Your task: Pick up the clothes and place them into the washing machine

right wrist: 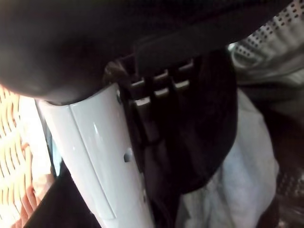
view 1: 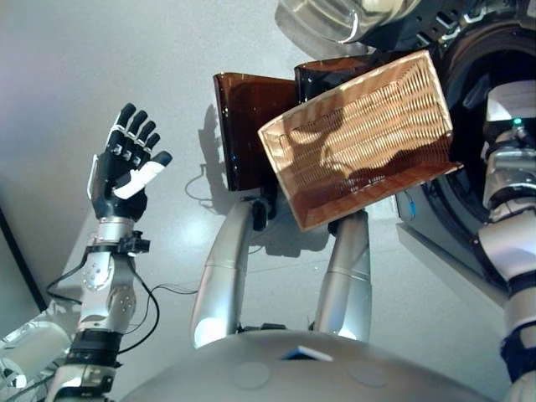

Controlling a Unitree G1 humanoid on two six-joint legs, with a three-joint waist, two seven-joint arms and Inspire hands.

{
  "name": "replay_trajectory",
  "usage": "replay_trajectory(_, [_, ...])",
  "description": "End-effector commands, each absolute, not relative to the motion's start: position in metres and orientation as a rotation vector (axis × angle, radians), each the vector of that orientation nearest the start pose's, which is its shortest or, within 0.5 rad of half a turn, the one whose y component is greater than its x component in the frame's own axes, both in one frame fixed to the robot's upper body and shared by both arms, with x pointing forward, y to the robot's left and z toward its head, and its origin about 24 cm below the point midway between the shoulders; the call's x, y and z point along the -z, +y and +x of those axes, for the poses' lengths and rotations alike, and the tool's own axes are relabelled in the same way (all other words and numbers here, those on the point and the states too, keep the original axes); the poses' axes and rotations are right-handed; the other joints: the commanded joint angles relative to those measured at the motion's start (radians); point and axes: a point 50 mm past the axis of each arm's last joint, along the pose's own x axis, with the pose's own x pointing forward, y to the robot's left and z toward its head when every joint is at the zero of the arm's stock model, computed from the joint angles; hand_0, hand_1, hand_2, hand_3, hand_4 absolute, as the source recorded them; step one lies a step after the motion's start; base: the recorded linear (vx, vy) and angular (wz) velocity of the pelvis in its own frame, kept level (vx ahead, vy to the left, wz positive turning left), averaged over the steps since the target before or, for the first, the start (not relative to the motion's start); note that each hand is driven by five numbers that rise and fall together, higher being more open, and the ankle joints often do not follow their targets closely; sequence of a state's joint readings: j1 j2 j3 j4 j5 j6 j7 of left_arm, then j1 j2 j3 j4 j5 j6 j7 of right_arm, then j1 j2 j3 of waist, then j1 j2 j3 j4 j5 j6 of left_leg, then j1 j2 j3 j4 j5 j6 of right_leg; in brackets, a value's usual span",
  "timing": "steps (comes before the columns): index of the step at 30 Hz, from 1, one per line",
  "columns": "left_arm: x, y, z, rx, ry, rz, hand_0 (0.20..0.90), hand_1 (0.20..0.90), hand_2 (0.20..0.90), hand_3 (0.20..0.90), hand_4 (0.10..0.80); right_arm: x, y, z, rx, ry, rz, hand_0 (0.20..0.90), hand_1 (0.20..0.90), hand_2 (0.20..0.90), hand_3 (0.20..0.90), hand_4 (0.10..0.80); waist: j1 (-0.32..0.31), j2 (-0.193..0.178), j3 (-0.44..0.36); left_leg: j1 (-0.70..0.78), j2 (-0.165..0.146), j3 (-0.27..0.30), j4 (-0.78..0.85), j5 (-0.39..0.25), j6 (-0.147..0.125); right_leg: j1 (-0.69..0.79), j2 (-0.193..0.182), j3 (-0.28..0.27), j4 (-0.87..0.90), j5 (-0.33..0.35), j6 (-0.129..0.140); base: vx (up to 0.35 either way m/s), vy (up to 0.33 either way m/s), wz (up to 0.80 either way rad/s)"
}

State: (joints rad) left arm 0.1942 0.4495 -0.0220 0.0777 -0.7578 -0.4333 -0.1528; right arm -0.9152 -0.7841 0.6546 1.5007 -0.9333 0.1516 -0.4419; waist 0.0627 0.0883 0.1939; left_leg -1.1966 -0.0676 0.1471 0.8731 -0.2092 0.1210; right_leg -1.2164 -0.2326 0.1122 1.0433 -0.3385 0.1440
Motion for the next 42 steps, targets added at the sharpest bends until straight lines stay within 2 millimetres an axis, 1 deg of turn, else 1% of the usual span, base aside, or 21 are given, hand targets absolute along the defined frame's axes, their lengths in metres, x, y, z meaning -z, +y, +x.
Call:
replay_trajectory(1, [-0.074,0.261,0.199,-0.015,-0.366,-0.218,0.900,0.900,0.900,0.900,0.800,-0.164,-0.431,0.295,0.641,0.591,-2.171,0.900,0.900,0.900,0.900,0.800,-0.008,0.030,-0.046,0.070,0.003,-0.010,-0.046,-0.034,-0.077,-0.031,0.026,-0.005,-0.061,0.133,-0.115,0.000,0.000,0.00])
replay_trajectory(2, [-0.074,0.261,0.199,-0.015,-0.366,-0.218,0.900,0.900,0.900,0.900,0.800,-0.164,-0.431,0.295,0.641,0.591,-2.171,0.900,0.900,0.900,0.900,0.800,-0.008,0.030,-0.046,0.070,0.003,-0.010,-0.046,-0.034,-0.077,-0.031,0.026,-0.005,-0.061,0.133,-0.115,0.000,0.000,0.00])
replay_trajectory(3, [-0.075,0.261,0.199,0.003,-0.367,-0.214,0.900,0.900,0.900,0.900,0.800,-0.156,-0.433,0.291,0.598,0.624,-2.173,0.900,0.900,0.900,0.900,0.800,-0.005,0.029,-0.048,0.074,0.002,-0.013,-0.048,-0.033,-0.078,-0.025,0.025,-0.007,-0.063,0.133,-0.116,0.000,0.000,0.00])
replay_trajectory(6, [-0.076,0.262,0.199,0.003,-0.373,-0.213,0.900,0.900,0.900,0.900,0.800,-0.157,-0.432,0.293,0.578,0.615,-2.178,0.900,0.900,0.900,0.900,0.800,-0.004,0.025,-0.049,0.078,0.003,-0.014,-0.049,-0.032,-0.080,-0.022,0.024,-0.009,-0.067,0.134,-0.116,0.000,0.000,0.00])
replay_trajectory(7, [-0.076,0.264,0.199,-0.007,-0.374,-0.208,0.900,0.900,0.900,0.900,0.800,-0.161,-0.425,0.303,0.547,0.561,-2.196,0.900,0.900,0.900,0.900,0.800,-0.005,0.019,-0.049,0.078,0.005,-0.015,-0.049,-0.031,-0.081,-0.021,0.027,-0.007,-0.068,0.134,-0.117,0.000,0.000,0.00])
replay_trajectory(8, [-0.076,0.264,0.199,-0.008,-0.374,-0.209,0.900,0.900,0.900,0.900,0.800,-0.162,-0.425,0.303,0.547,0.560,-2.196,0.900,0.900,0.900,0.900,0.800,-0.006,0.019,-0.049,0.078,0.005,-0.015,-0.049,-0.031,-0.081,-0.021,0.027,-0.007,-0.068,0.134,-0.117,0.000,0.000,0.00])
replay_trajectory(12, [-0.074,0.269,0.200,-0.051,-0.380,-0.209,0.900,0.900,0.900,0.900,0.800,-0.177,-0.404,0.326,0.481,0.383,-2.248,0.900,0.900,0.900,0.900,0.800,-0.017,0.007,-0.045,0.079,0.013,-0.014,-0.053,-0.030,-0.086,-0.019,0.034,-0.006,-0.073,0.134,-0.119,0.000,0.000,0.00])
replay_trajectory(16, [-0.073,0.270,0.201,-0.065,-0.380,-0.217,0.900,0.900,0.900,0.900,0.800,-0.176,-0.396,0.331,0.405,0.326,-2.288,0.900,0.900,0.900,0.900,0.800,-0.023,0.002,-0.041,0.080,0.018,-0.016,-0.052,-0.029,-0.089,-0.016,0.037,-0.010,-0.076,0.135,-0.120,-0.001,-0.002,-0.01])
replay_trajectory(21, [-0.074,0.270,0.200,-0.061,-0.388,-0.214,0.900,0.900,0.900,0.900,0.800,-0.163,-0.389,0.333,0.304,0.313,-2.302,0.900,0.900,0.900,0.900,0.800,-0.027,0.001,-0.039,0.078,0.022,-0.020,-0.051,-0.030,-0.091,-0.015,0.039,-0.012,-0.079,0.131,-0.122,0.000,0.000,0.00])
replay_trajectory(23, [-0.074,0.273,0.198,-0.073,-0.388,-0.209,0.900,0.900,0.900,0.900,0.800,-0.153,-0.377,0.338,0.193,0.268,-2.308,0.900,0.900,0.900,0.900,0.800,-0.028,-0.001,-0.035,0.071,0.026,-0.022,-0.044,-0.032,-0.093,-0.020,0.041,-0.010,-0.076,0.125,-0.125,0.000,0.000,0.00])
replay_trajectory(24, [-0.074,0.273,0.198,-0.073,-0.388,-0.209,0.900,0.900,0.900,0.900,0.800,-0.153,-0.377,0.338,0.193,0.268,-2.308,0.900,0.900,0.900,0.900,0.800,-0.029,-0.001,-0.035,0.070,0.026,-0.022,-0.044,-0.032,-0.093,-0.021,0.041,-0.010,-0.075,0.125,-0.125,-0.008,-0.025,-0.04])
replay_trajectory(25, [-0.075,0.276,0.196,-0.084,-0.388,-0.202,0.900,0.900,0.900,0.900,0.800,-0.156,-0.369,0.342,0.146,0.205,-2.311,0.900,0.900,0.900,0.900,0.800,-0.032,-0.002,-0.032,0.068,0.028,-0.023,-0.041,-0.031,-0.095,-0.021,0.043,-0.011,-0.075,0.124,-0.125,-0.001,-0.013,-0.05])
replay_trajectory(30, [-0.075,0.283,0.192,-0.120,-0.386,-0.196,0.900,0.900,0.900,0.900,0.800,-0.159,-0.351,0.342,-0.008,0.062,-2.296,0.900,0.900,0.900,0.900,0.800,-0.041,-0.006,-0.025,0.072,0.032,-0.027,-0.050,-0.027,-0.097,-0.016,0.044,-0.018,-0.082,0.127,-0.123,0.000,-0.010,-0.03])
replay_trajectory(31, [-0.075,0.283,0.192,-0.119,-0.386,-0.196,0.900,0.900,0.900,0.900,0.800,-0.159,-0.352,0.341,-0.008,0.065,-2.296,0.900,0.900,0.900,0.900,0.800,-0.040,-0.006,-0.025,0.072,0.032,-0.027,-0.050,-0.026,-0.097,-0.016,0.044,-0.018,-0.082,0.127,-0.123,0.000,0.000,0.00])
replay_trajectory(32, [-0.075,0.285,0.190,-0.133,-0.379,-0.192,0.900,0.900,0.900,0.900,0.800,-0.156,-0.340,0.338,-0.104,0.006,-2.286,0.900,0.900,0.900,0.900,0.800,-0.047,-0.009,-0.025,0.072,0.033,-0.029,-0.050,-0.026,-0.098,-0.014,0.045,-0.020,-0.083,0.127,-0.123,0.000,0.000,0.00])
replay_trajectory(33, [-0.075,0.285,0.190,-0.132,-0.379,-0.193,0.900,0.900,0.900,0.900,0.800,-0.157,-0.341,0.338,-0.105,0.009,-2.286,0.900,0.900,0.900,0.900,0.800,-0.046,-0.009,-0.025,0.072,0.033,-0.029,-0.050,-0.026,-0.098,-0.013,0.045,-0.021,-0.083,0.127,-0.123,0.000,0.000,0.00])
replay_trajectory(34, [-0.074,0.286,0.189,-0.141,-0.370,-0.186,0.900,0.900,0.900,0.900,0.800,-0.156,-0.333,0.335,-0.145,-0.032,-2.250,0.900,0.900,0.900,0.900,0.800,-0.052,-0.011,-0.024,0.072,0.033,-0.031,-0.050,-0.027,-0.098,-0.011,0.047,-0.022,-0.085,0.127,-0.122,0.000,0.000,0.00])
replay_trajectory(36, [-0.074,0.287,0.189,-0.141,-0.367,-0.180,0.900,0.900,0.900,0.900,0.800,-0.156,-0.331,0.332,-0.174,-0.035,-2.238,0.900,0.900,0.900,0.900,0.800,-0.051,-0.012,-0.024,0.071,0.034,-0.031,-0.050,-0.027,-0.098,-0.012,0.049,-0.021,-0.086,0.128,-0.121,0.000,0.000,0.00])
replay_trajectory(38, [-0.074,0.287,0.188,-0.140,-0.365,-0.177,0.900,0.900,0.900,0.900,0.800,-0.156,-0.332,0.330,-0.176,-0.033,-2.213,0.900,0.900,0.900,0.900,0.800,-0.053,-0.013,-0.024,0.071,0.034,-0.032,-0.050,-0.027,-0.098,-0.011,0.050,-0.021,-0.087,0.128,-0.120,0.000,0.000,0.00])
replay_trajectory(40, [-0.073,0.290,0.185,-0.165,-0.359,-0.182,0.900,0.900,0.900,0.900,0.800,-0.162,-0.347,0.327,-0.022,0.014,-2.124,0.900,0.900,0.900,0.900,0.800,-0.054,-0.010,-0.024,0.071,0.035,-0.031,-0.052,-0.025,-0.096,-0.012,0.049,-0.022,-0.089,0.132,-0.119,0.005,0.001,0.02])
replay_trajectory(42, [-0.072,0.289,0.185,-0.189,-0.358,-0.188,0.900,0.900,0.900,0.900,0.800,-0.166,-0.353,0.328,0.153,0.011,-1.978,0.900,0.900,0.900,0.900,0.800,-0.061,-0.003,-0.024,0.069,0.035,-0.027,-0.055,-0.024,-0.093,-0.014,0.050,-0.023,-0.093,0.134,-0.120,0.008,0.012,0.04])
